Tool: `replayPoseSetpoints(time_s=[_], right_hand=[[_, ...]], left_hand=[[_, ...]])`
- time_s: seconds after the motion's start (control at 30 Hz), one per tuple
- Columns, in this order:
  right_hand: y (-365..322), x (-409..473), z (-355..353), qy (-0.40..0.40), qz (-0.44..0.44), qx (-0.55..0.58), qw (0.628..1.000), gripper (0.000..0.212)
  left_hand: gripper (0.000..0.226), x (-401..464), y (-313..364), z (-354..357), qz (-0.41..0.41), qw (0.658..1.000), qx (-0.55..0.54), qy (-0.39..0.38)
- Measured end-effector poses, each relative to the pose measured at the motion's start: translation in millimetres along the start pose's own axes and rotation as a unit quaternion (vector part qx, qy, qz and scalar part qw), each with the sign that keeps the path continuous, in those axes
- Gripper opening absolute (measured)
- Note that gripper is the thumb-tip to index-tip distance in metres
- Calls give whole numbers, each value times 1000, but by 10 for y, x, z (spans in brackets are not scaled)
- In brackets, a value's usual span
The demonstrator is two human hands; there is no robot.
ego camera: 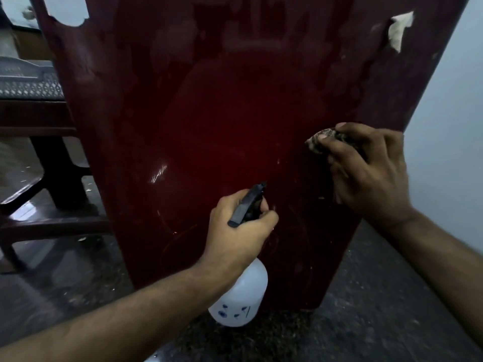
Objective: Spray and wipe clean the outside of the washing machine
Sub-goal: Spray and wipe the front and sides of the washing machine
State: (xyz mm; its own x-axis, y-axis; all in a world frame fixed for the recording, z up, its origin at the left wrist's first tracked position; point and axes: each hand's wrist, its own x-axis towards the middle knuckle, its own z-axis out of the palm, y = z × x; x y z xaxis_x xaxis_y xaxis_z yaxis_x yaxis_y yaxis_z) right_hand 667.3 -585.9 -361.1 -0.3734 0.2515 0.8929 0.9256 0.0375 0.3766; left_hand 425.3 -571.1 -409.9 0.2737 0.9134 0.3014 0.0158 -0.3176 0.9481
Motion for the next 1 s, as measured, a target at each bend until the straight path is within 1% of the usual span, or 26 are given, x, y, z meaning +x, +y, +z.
replayPoseSetpoints(time_s=[0.13, 0.23, 0.33, 0.4, 0.47, 0.53, 0.57, 0.6, 0.63, 0.7, 0.77, 0.8, 0.83, 0.87, 0.9, 0.97, 1.0], right_hand=[[35, -64, 130, 7, 19, -3, 1000, 28], [52, -149, 145, -11, 3, -6, 1000, 29], [67, -191, 129, -16, -5, -12, 1000, 29], [57, -187, 128, -2, 25, -5, 1000, 29], [-13, -102, 154, 22, 80, 17, 996, 29], [-184, 42, 239, 49, 128, 42, 990, 29], [-301, 118, 292, 59, 135, 53, 988, 29], [-428, 168, 349, 63, 123, 60, 989, 29], [-531, 169, 402, 59, 87, 59, 993, 29], [-609, 9, 496, 20, -40, 43, 998, 31], [-493, -271, 501, -41, -166, 10, 985, 40], [-380, -406, 473, -60, -201, -13, 978, 45], [-283, -517, 440, -68, -212, -36, 974, 49], [-196, -573, 399, -65, -203, -55, 976, 51], [-130, -572, 371, -53, -173, -67, 981, 51], [-92, -400, 331, -13, -59, -70, 996, 45], [-134, -270, 342, 8, 3, -57, 998, 38]], left_hand=[[17, -60, -28, -39, 21, 999, 43, -24], [29, -27, -43, -8, 10, 999, 37, -10], [29, 68, -55, 81, 11, 1000, 19, 2], [25, 116, -45, 142, 26, 1000, -2, -7], [17, 136, -16, 168, 50, 998, -21, -25], [15, 140, 1, 137, 65, 997, -27, -29], [15, 144, -1, 106, 65, 997, -29, -27], [15, 144, -9, 63, 63, 997, -29, -23], [13, 140, -20, 18, 60, 998, -29, -19], [10, 129, -32, -74, 55, 998, -24, -16], [8, 110, -49, -152, 52, 998, -19, -17], [9, 104, -50, -168, 53, 998, -16, -19], [10, 97, -50, -186, 55, 998, -13, -25], [11, 96, -44, -193, 57, 998, -11, -31], [12, 101, -33, -196, 59, 998, -10, -34], [12, 132, -13, -169, 59, 998, -13, -28], [13, 153, -3, -151, 59, 998, -16, -22]])
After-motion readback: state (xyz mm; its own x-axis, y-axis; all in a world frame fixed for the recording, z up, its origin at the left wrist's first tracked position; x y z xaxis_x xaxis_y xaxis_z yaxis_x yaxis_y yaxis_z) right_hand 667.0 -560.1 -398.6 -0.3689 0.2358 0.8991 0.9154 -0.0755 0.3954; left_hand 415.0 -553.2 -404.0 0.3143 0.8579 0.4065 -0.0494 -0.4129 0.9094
